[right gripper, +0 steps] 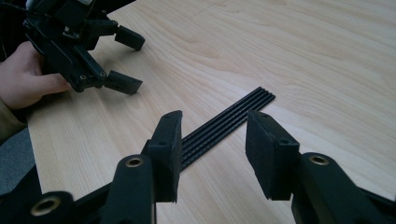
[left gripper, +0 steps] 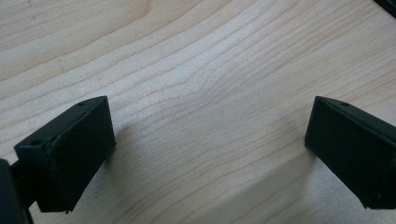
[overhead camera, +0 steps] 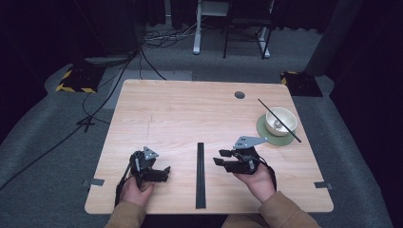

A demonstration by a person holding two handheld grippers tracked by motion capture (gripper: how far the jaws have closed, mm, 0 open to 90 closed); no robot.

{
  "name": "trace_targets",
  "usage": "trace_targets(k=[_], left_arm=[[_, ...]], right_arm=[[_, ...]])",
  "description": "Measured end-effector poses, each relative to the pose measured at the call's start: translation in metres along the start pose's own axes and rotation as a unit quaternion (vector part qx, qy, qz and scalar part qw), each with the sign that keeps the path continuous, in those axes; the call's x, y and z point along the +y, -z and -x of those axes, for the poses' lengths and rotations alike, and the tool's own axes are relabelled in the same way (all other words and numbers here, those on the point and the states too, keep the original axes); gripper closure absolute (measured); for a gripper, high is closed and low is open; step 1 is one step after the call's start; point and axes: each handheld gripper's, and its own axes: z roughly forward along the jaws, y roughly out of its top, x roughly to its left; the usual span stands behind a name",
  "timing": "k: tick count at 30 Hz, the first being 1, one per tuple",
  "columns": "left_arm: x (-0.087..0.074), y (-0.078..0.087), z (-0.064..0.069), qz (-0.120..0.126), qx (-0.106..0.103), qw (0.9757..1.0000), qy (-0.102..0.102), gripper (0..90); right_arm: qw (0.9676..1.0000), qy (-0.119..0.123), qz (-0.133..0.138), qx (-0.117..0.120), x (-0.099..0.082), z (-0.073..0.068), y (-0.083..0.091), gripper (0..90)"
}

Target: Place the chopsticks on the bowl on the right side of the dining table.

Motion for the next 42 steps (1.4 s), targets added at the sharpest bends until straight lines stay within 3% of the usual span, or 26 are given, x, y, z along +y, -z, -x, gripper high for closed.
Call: trace_targets(k=[8, 12, 26, 42], left_arm=[[0.000, 0.000, 0.000, -0.001, 0.000, 1.0000, 0.000, 1.8], [0.000, 0.000, 0.000, 0.000, 0.000, 1.0000, 0.000, 1.8], [0.000, 0.000, 0.000, 0.000, -0.001, 1.0000, 0.000, 1.8], [0.000, 0.000, 0.000, 0.000, 0.000, 1.0000, 0.000, 1.8]], right_arm=[[0.9999, -0.011, -0.007, 0.010, -0.016, -0.008, -0.019, 55.0], [0.9999, 0.002, -0.013, 0.002, -0.024, -0.013, -0.028, 54.8], [0.9991, -0.004, -0.041, -0.007, -0.045, -0.020, -0.058, 54.4], [0.9988, 0.009, -0.045, -0.015, -0.047, -0.025, -0.062, 52.4]])
